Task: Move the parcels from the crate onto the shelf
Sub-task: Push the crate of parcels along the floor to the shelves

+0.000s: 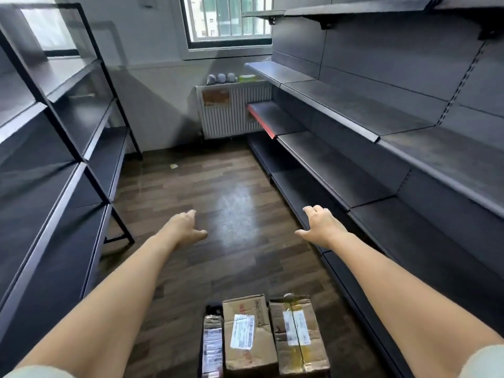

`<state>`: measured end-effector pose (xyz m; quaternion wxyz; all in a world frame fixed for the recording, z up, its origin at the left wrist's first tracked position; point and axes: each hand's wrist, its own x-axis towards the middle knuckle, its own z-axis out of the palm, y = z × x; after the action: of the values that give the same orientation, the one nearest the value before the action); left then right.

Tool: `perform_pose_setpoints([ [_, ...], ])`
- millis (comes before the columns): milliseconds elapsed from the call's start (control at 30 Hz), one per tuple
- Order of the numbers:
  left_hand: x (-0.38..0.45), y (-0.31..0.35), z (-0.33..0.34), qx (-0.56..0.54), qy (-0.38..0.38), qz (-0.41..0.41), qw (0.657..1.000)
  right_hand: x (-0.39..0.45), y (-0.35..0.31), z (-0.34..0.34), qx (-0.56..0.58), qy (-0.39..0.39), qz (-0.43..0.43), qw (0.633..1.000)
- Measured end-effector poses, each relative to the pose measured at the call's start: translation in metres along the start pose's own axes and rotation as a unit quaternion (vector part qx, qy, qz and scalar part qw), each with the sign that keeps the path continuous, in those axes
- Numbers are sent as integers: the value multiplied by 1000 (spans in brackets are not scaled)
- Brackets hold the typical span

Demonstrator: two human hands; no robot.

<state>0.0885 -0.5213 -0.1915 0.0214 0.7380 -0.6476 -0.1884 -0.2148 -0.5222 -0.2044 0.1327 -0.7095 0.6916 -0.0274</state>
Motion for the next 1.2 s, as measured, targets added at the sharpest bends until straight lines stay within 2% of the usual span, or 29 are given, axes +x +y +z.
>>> perform_pose_setpoints([
  [233, 23, -21, 56, -22, -72, -4, 997, 14, 13, 50, 31, -51, 51, 997],
  [433, 25, -44, 108, -40, -124, -55, 990, 13, 37, 95, 40, -102, 85, 990],
  [733, 29, -58, 169, -114, -156, -141, 971, 16, 63, 155, 74, -144, 102, 981],
  [900, 36, -70, 214, -141, -183, -182, 956, 19, 91, 201, 101, -180, 144, 968],
  [1200, 57, -107, 305, -195, -180, -262, 928, 40, 138, 290, 130, -217, 216, 943],
])
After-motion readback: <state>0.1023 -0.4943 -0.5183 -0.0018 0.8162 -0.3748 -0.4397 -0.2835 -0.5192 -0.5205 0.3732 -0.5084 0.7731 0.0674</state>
